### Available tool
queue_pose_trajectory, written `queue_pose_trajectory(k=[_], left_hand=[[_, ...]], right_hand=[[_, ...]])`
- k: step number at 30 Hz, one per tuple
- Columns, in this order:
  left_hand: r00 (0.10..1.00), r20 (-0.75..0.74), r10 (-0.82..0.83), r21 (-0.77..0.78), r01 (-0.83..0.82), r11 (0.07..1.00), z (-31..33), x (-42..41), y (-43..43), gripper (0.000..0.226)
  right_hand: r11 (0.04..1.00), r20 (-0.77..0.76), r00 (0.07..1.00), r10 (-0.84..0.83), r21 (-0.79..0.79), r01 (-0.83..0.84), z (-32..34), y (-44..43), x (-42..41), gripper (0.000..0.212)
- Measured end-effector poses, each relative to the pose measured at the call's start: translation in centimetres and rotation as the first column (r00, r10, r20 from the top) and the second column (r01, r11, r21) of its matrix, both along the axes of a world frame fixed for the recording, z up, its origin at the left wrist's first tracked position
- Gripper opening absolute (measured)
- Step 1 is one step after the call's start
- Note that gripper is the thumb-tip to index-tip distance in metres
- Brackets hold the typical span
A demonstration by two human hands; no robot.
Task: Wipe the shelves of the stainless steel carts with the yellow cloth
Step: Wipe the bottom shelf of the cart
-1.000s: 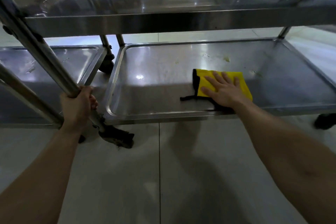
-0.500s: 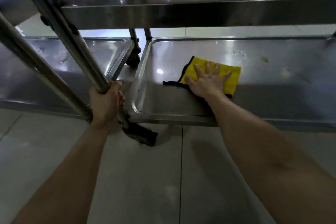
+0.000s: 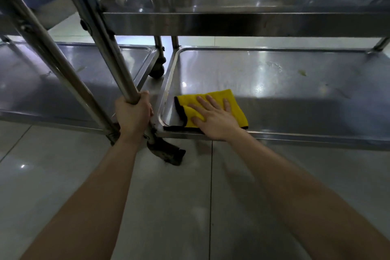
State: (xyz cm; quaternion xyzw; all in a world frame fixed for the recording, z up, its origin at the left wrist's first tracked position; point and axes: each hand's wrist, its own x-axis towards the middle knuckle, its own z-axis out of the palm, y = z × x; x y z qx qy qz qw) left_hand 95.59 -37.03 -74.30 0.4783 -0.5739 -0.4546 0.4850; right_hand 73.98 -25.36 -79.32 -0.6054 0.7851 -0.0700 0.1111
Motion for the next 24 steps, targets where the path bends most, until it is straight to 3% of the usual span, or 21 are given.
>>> queue_pose_trajectory(k=[6, 9, 11, 14, 16, 18, 21, 24], left_hand=[[0.98, 0.136, 0.145, 0.017, -0.148, 0.989, 0.4, -0.6, -0.1, 0.041], [0.91, 0.101, 0.402, -0.037, -0.401, 0.916, 0.4, -1.2, 2.6, 0.056], [0.892, 0.093, 0.443, -0.084, -0.436, 0.896, -0.7, -2.1, 6.2, 0.056], [0.924, 0.21, 0.319, -0.185, -0.282, 0.941, -3.1, -4.4, 11.7, 0.04], [0.942, 0.304, 0.142, -0.239, -0.069, 0.968, -4.3, -6.3, 13.7, 0.034], [0.905, 0.425, -0.019, -0.265, 0.144, 0.954, -4.8, -8.0, 14.1, 0.025], [0.839, 0.54, -0.069, -0.336, 0.29, 0.896, -4.9, -9.4, 12.8, 0.012], [0.8, 0.574, -0.177, -0.256, 0.38, 0.889, -4.4, -9.8, 11.3, 0.03]], right_hand=[[0.962, -0.035, 0.962, -0.27, 0.023, 0.27, -0.5, 7.6, -9.9, 0.063], [0.959, -0.098, 0.965, -0.245, 0.12, 0.255, 0.1, 8.7, -10.5, 0.074], [0.952, -0.112, 0.976, -0.185, 0.227, 0.206, 1.3, 8.5, -10.5, 0.084], [0.94, -0.09, 0.993, -0.078, 0.325, 0.104, 4.3, 9.0, -11.4, 0.089], [0.936, -0.107, 0.994, 0.008, 0.35, 0.03, 5.8, 10.2, -12.3, 0.084], [0.936, -0.153, 0.986, 0.061, 0.353, -0.003, 6.1, 11.6, -13.1, 0.076], [0.976, -0.151, 0.988, 0.012, 0.216, 0.021, 5.0, 12.6, -13.4, 0.073], [0.993, -0.062, 0.992, -0.111, 0.032, 0.113, 2.7, 11.2, -12.1, 0.08]])
